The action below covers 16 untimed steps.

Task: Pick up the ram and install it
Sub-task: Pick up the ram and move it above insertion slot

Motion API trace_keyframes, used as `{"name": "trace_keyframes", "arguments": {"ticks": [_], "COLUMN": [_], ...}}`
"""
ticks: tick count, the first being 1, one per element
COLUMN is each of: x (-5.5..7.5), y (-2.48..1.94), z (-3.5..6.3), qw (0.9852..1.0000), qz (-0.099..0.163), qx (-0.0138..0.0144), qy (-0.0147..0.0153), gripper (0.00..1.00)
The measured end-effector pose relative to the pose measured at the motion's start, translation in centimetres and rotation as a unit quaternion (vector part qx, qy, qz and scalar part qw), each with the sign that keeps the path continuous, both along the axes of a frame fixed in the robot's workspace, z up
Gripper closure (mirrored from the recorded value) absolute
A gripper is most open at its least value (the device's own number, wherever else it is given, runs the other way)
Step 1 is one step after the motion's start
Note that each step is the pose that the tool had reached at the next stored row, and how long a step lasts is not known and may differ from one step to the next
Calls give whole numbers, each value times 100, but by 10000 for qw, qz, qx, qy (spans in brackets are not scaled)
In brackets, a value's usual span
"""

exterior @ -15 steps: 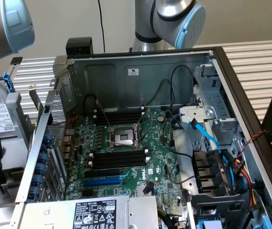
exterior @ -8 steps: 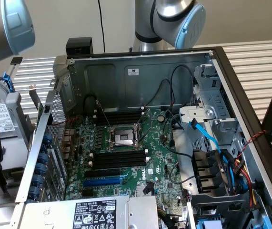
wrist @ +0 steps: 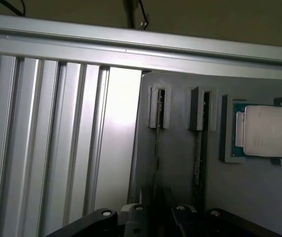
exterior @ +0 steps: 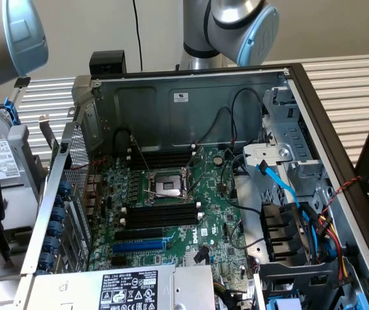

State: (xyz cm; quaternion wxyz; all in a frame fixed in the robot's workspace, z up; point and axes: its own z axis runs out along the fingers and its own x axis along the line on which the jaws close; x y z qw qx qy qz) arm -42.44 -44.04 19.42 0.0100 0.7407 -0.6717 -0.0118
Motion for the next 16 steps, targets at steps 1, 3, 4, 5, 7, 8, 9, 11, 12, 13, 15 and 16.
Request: {"name": "trace_keyframes", "arguments": {"ticks": [1,3,4,5,7,8,9,11,12,13,15,16], "x": [0,0,0,0,0,0,-1,-3,-4,-4,-4,-4], "y": [0,1,1,0,0,0,0,0,0,0,0,0], "z": [0,2,9,21,48,53,51,53,54,53,53,53], "qw": [10000,10000,10000,10000,10000,10000,10000,10000,10000,10000,10000,10000], "qz": [0,0,0,0,0,0,0,1,0,0,0,0], "qx": [0,3,2,3,3,3,3,3,2,2,3,3], "qy": [0,-1,-1,-1,-1,-1,-2,-1,0,-1,-1,-1], "gripper": [76,76,76,76,76,76,76,76,76,76,76,76]}}
